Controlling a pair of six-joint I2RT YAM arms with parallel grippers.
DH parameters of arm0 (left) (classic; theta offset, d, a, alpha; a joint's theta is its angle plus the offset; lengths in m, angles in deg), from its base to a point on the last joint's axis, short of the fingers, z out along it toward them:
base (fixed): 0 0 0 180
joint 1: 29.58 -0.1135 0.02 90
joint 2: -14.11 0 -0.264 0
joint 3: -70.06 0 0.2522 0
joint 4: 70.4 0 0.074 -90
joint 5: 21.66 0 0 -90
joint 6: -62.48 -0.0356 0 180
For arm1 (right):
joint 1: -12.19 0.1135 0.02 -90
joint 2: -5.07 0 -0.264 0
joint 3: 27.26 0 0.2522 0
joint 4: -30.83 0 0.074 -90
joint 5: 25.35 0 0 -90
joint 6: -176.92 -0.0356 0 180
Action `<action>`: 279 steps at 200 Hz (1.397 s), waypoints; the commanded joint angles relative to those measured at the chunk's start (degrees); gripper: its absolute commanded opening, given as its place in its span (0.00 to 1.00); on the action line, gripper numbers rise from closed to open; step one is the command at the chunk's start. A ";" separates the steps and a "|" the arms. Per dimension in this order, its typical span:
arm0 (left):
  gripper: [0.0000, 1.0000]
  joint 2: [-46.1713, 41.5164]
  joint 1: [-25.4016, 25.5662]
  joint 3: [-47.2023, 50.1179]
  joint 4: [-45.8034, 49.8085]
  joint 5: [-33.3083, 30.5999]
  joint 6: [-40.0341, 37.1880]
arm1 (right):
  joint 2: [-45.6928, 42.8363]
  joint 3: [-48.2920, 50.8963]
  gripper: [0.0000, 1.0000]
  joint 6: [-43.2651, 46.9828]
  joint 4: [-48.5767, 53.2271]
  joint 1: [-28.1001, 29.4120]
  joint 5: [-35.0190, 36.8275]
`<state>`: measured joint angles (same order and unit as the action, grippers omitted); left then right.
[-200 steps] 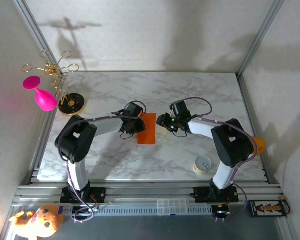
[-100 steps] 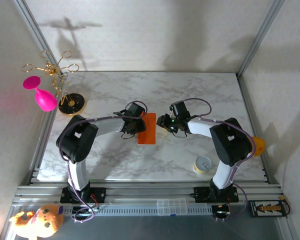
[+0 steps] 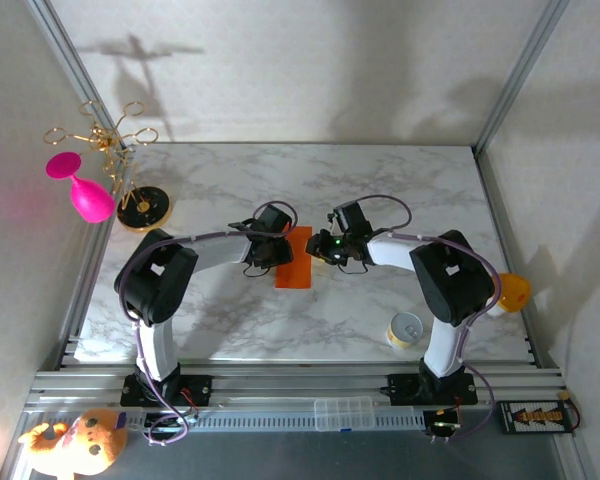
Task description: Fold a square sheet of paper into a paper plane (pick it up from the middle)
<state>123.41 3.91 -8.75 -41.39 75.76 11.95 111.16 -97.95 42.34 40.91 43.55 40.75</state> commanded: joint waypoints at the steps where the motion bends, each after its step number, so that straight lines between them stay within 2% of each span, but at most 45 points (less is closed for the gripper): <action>1: 0.39 6.96 0.45 2.65 1.93 -1.49 -0.62 | 1.69 -1.66 0.25 0.98 -0.05 0.64 -1.59; 38: 0.39 7.02 0.43 3.35 1.41 -1.66 0.50 | 3.53 -3.25 0.20 1.25 0.74 1.09 -2.12; 118: 0.39 7.14 0.47 3.71 1.11 -1.62 0.61 | 6.40 -5.72 0.19 2.55 3.61 1.61 -2.10; 147: 0.39 7.07 0.52 3.80 1.10 -1.71 0.61 | 7.34 -5.37 0.19 3.23 5.31 1.61 -0.92; 179: 0.38 6.31 0.48 3.47 1.49 -1.94 0.53 | 8.45 -5.81 0.19 5.07 10.04 1.70 3.50; 243: 0.41 -6.86 -1.36 -3.98 6.32 -8.18 -0.25 | 12.11 -5.40 0.16 8.90 16.34 1.69 9.62; 260: 0.40 -9.72 -2.05 -4.46 4.82 -6.44 -0.52 | 13.06 -5.91 0.15 9.55 17.32 1.69 10.87; 279: 0.37 -10.40 -2.47 -3.71 0.34 1.03 -0.58 | 13.92 -6.44 0.14 10.16 18.44 1.78 12.17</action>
<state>116.26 2.14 -10.87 -37.81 71.65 11.90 118.68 -106.14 49.70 50.04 45.25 43.22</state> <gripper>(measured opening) 0.393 0.142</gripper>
